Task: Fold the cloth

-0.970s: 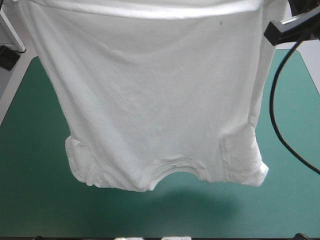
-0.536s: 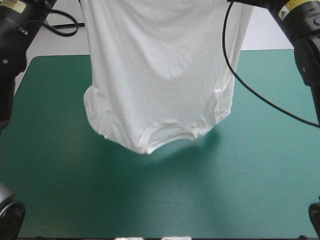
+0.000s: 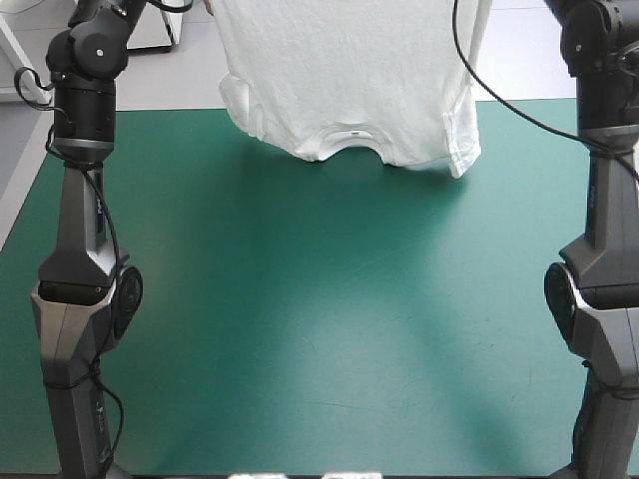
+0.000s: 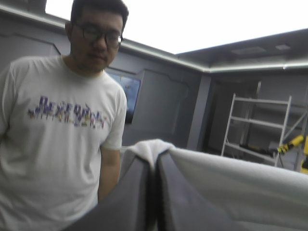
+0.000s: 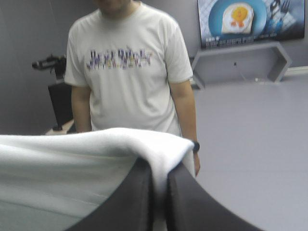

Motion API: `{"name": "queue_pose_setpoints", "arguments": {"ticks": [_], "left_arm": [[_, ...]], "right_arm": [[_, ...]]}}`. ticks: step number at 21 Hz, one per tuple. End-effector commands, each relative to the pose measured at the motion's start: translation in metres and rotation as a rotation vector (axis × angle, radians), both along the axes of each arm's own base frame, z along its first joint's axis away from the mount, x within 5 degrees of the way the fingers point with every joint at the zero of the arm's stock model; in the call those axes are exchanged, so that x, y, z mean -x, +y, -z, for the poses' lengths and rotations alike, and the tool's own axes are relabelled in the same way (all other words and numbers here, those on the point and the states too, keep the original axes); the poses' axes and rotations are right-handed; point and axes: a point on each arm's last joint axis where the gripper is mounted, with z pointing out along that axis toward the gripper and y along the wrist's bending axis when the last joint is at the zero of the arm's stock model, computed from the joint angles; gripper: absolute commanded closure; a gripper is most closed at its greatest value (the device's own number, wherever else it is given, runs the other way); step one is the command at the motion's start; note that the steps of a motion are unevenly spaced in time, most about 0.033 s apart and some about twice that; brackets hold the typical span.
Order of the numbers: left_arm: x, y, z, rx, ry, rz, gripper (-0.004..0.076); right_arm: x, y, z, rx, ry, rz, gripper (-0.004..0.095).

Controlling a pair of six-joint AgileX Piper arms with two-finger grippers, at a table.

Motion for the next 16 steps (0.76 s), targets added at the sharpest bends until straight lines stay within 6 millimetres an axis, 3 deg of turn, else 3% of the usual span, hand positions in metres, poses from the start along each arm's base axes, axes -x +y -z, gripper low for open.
{"name": "queue_pose_setpoints", "arguments": {"ticks": [1,4,8,12,16], "left_arm": [[0.021,-0.002,-0.015,-0.051,0.007,0.054,0.0734],[0.019,-0.013,0.017,-0.274,0.280,0.175,0.0734],[0.025,-0.005,0.058,-0.382,0.746,0.227,0.0734],[0.033,-0.004,0.059,-0.322,0.838,0.232,0.0734],[0.052,-0.004,0.072,-0.349,0.972,0.237,0.0734]], "right_arm": [[0.018,-0.005,-0.015,0.047,-0.024,0.003,0.0921],[0.005,-0.003,0.007,0.093,0.110,-0.006,0.0921],[0.001,0.001,0.045,0.139,0.369,-0.060,0.0921],[0.018,0.002,0.095,0.176,0.666,-0.100,0.0921],[0.044,0.002,0.123,0.185,0.839,-0.128,0.0921]]}}
